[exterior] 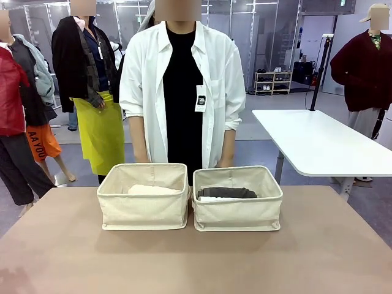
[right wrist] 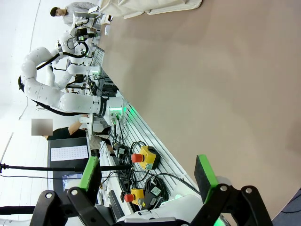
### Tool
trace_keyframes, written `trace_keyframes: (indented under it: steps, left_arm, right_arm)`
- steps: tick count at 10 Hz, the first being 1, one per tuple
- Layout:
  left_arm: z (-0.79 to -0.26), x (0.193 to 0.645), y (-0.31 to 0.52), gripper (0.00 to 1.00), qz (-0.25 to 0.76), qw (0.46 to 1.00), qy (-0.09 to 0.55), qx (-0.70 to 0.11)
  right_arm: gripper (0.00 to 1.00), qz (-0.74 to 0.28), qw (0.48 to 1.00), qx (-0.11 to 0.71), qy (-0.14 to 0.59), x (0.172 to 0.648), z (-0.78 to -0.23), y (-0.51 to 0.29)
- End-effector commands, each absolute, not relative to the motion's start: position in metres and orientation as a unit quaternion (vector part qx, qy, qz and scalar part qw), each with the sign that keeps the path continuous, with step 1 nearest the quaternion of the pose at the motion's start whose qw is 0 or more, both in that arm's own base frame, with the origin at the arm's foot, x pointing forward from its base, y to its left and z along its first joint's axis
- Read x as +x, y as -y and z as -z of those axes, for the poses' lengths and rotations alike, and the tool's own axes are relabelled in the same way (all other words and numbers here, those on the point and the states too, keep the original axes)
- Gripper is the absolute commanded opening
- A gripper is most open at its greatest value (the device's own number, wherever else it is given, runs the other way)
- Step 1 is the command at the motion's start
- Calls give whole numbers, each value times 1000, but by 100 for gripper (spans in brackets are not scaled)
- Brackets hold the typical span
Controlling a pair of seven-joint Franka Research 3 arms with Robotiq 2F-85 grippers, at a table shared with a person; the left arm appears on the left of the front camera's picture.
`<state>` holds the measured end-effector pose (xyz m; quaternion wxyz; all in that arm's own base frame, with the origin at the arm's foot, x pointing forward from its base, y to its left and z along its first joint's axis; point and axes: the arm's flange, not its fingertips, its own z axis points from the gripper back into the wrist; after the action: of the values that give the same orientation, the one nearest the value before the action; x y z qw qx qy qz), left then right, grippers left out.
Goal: Divide the towels into two baskets.
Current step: Pick up one hotel-folded towel from the bottom of the table and place it in the Fabric basket indicated by the person.
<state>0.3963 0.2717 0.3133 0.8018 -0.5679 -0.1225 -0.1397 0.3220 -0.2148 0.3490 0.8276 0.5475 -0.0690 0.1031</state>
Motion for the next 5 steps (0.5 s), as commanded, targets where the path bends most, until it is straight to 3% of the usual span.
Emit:
trace_keyframes:
  steps: [1, 5]
  left_arm:
    - [-313, 393, -270, 100, 139, 800, 125, -570]
    - [-313, 393, -270, 100, 139, 800, 125, -570]
  right_arm:
    - [100, -107, 828, 546, 67, 318, -351, 215]
    - [100, -107, 828, 546, 67, 318, -351, 215]
